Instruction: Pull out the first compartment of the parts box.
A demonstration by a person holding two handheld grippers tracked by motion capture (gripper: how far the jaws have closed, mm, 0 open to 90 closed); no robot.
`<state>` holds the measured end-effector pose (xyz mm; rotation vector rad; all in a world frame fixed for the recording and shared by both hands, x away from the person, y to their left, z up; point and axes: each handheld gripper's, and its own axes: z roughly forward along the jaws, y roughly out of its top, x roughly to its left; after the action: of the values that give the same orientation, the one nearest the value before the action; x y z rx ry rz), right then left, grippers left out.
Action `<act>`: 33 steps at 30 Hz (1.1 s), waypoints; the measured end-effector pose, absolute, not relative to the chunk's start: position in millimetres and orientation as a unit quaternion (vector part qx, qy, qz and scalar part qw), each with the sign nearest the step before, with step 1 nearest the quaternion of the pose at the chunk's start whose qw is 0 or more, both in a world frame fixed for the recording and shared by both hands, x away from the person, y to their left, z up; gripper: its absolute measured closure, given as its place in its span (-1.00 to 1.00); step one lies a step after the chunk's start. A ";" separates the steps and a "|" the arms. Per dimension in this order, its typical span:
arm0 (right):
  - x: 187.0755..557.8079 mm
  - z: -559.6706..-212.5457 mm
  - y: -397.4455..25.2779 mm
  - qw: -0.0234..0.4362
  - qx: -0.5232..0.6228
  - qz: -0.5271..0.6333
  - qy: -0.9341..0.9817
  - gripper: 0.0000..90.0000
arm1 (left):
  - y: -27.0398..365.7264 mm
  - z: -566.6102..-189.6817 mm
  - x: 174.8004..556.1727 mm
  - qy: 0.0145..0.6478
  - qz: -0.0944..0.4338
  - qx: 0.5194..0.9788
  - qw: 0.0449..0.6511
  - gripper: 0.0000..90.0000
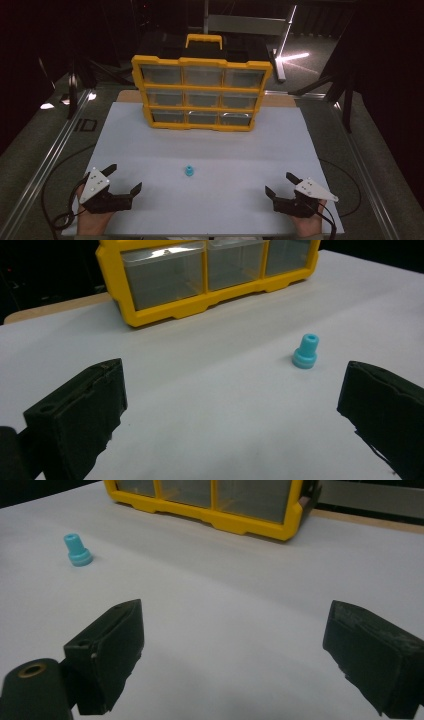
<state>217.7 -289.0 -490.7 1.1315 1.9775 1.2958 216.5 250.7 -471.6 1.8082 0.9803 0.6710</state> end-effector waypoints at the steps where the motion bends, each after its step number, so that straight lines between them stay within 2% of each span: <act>1: 217.8 -490.8 -288.3 0.259 0.415 0.478 0.729 -0.79 | 250.7 -472.2 216.5 0.401 0.275 0.737 0.469 -1.00; 18: 219.2 -493.8 -279.5 0.261 0.402 0.480 0.735 -0.79 | 255.4 -478.3 222.9 0.439 0.260 0.723 0.466 -1.00; 33: 217.4 -493.0 -277.4 0.269 0.408 0.481 0.728 -0.79 | 249.1 -468.8 235.1 0.428 0.256 0.729 0.468 -1.00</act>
<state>217.4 -277.4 -493.0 1.0993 1.9640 1.2963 235.1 249.1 -468.8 1.7890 1.0508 0.6267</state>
